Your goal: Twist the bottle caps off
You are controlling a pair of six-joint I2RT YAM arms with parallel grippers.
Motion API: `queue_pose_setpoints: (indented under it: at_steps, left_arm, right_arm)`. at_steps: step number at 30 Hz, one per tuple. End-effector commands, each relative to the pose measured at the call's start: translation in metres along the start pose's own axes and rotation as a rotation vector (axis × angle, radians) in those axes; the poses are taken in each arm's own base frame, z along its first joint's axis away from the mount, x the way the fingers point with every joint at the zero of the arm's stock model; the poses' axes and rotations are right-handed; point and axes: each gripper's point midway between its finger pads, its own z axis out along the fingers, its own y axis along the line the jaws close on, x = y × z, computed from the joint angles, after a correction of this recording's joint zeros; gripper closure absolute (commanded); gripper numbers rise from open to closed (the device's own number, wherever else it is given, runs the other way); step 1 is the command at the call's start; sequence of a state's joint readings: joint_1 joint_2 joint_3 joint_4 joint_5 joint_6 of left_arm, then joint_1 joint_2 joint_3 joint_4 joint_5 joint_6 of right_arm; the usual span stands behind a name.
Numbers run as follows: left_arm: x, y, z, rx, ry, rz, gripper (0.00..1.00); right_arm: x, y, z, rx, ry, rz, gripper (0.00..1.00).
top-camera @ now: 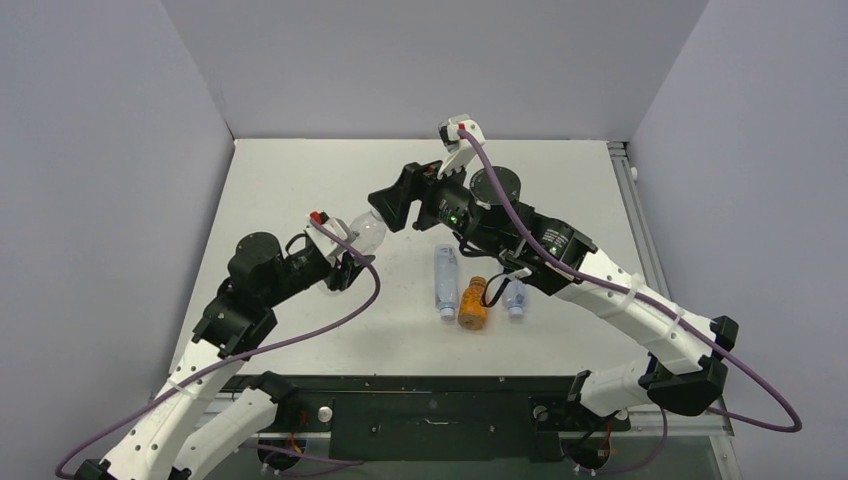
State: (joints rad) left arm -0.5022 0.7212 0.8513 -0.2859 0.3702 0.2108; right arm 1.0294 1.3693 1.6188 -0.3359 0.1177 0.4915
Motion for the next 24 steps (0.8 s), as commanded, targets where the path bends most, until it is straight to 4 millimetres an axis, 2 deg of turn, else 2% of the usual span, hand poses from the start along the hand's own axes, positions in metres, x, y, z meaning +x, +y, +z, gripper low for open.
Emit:
queue_pose_setpoints:
  at_steps: [1,5,11,13,18,24]
  left_arm:
    - [-0.038,0.008,-0.002,-0.035,-0.113,0.012,0.97]
    - [-0.044,0.009,-0.004,-0.041,-0.131,0.018,0.97]
    - [-0.049,0.008,-0.006,-0.038,-0.146,0.027,0.97]
    - [-0.05,0.008,-0.006,-0.035,-0.148,0.027,0.97]
    - [-0.053,0.008,-0.005,-0.034,-0.157,0.019,0.96]
    - [-0.063,0.005,-0.005,-0.018,-0.178,-0.02,0.95]
  right_arm:
    - [-0.004,0.024,0.006,-0.1,-0.006,0.054,0.34]
    - [0.005,0.018,0.015,-0.06,0.021,0.054,0.37]
    - [0.008,0.009,0.02,-0.011,0.013,0.066,0.42]
    - [0.005,0.011,0.02,-0.019,0.001,0.08,0.48]
    - [0.003,0.021,0.024,-0.06,-0.001,0.112,0.77]
    - [0.003,0.033,0.026,-0.126,0.001,0.117,0.99]
